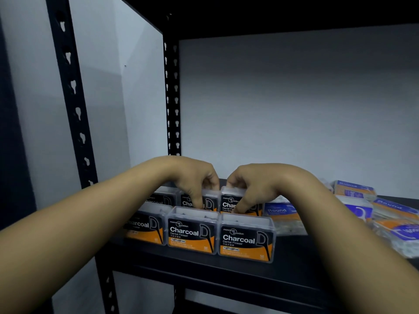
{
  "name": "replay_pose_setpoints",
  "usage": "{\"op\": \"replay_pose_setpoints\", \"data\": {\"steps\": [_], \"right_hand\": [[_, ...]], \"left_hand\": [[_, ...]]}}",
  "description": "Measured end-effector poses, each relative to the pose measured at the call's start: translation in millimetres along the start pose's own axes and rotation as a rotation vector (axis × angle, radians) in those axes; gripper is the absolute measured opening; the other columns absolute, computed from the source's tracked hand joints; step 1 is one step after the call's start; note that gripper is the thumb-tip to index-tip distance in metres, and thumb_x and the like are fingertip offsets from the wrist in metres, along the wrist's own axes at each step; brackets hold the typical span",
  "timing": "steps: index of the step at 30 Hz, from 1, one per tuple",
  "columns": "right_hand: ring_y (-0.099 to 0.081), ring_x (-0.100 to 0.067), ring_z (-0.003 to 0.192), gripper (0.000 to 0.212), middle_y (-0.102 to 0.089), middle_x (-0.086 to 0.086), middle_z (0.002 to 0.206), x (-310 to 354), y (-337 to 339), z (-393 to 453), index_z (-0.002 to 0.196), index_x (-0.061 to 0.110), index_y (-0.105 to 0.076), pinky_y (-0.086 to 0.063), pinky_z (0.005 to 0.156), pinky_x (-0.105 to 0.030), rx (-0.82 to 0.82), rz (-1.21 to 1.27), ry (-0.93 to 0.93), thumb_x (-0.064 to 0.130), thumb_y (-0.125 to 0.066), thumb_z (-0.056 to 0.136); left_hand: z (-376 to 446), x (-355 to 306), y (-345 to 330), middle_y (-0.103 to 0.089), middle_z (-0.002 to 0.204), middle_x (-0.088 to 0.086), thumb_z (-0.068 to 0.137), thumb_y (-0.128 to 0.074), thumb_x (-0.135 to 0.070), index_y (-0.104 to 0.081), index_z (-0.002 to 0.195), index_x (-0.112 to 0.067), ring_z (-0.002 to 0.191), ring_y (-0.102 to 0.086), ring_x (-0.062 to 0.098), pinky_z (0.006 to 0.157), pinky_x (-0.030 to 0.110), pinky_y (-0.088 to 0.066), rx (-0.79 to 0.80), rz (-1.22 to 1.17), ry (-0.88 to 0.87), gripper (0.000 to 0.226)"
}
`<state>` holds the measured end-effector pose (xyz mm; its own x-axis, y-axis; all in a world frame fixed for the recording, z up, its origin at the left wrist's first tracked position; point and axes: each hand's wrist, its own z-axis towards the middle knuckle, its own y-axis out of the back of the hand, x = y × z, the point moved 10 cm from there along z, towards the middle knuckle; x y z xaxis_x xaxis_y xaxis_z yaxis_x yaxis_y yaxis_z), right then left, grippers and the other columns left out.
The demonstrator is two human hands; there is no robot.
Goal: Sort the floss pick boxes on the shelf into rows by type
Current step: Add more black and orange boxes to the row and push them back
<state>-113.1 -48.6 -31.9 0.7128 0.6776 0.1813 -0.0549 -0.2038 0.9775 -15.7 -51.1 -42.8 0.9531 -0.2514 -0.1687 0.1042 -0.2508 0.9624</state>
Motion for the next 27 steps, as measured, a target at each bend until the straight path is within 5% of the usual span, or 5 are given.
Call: {"op": "replay_pose_setpoints", "data": {"steps": [6, 20, 27], "right_hand": [[-0.065, -0.007, 0.077, 0.026, -0.068, 0.015, 0.085, -5, -8, 7, 0.100, 0.031, -0.067, -0.050, 0.073, -0.029, 0.033, -0.014, -0.008, 0.032, -0.084, 0.081], [-0.062, -0.007, 0.083, 0.032, -0.064, 0.015, 0.090, -11, -4, 11, 0.105, 0.034, -0.064, -0.048, 0.070, -0.028, -0.028, -0.074, -0.017, 0.038, -0.084, 0.080], [-0.063, -0.003, 0.085, 0.045, -0.066, 0.018, 0.093, -1, 3, 9, 0.115, 0.032, -0.071, -0.051, 0.076, -0.028, -0.117, -0.016, 0.049, 0.053, -0.084, 0.077]], "left_hand": [[-35, 38, 23, -0.077, 0.106, -0.009, 0.061, -0.097, -0.024, -0.072, 0.116, -0.026, 0.098, -0.073, 0.014, 0.082, 0.024, -0.056, 0.003, -0.005, 0.122, 0.060], [-37, 59, 23, -0.076, 0.090, -0.008, 0.060, -0.098, -0.022, -0.078, 0.106, -0.019, 0.090, -0.073, 0.014, 0.069, 0.018, -0.050, -0.067, 0.018, 0.209, 0.050], [-35, 57, 21, -0.080, 0.095, -0.007, 0.061, -0.097, -0.024, -0.079, 0.105, -0.022, 0.093, -0.076, 0.010, 0.086, 0.024, -0.056, -0.074, -0.083, 0.170, 0.048]]}}
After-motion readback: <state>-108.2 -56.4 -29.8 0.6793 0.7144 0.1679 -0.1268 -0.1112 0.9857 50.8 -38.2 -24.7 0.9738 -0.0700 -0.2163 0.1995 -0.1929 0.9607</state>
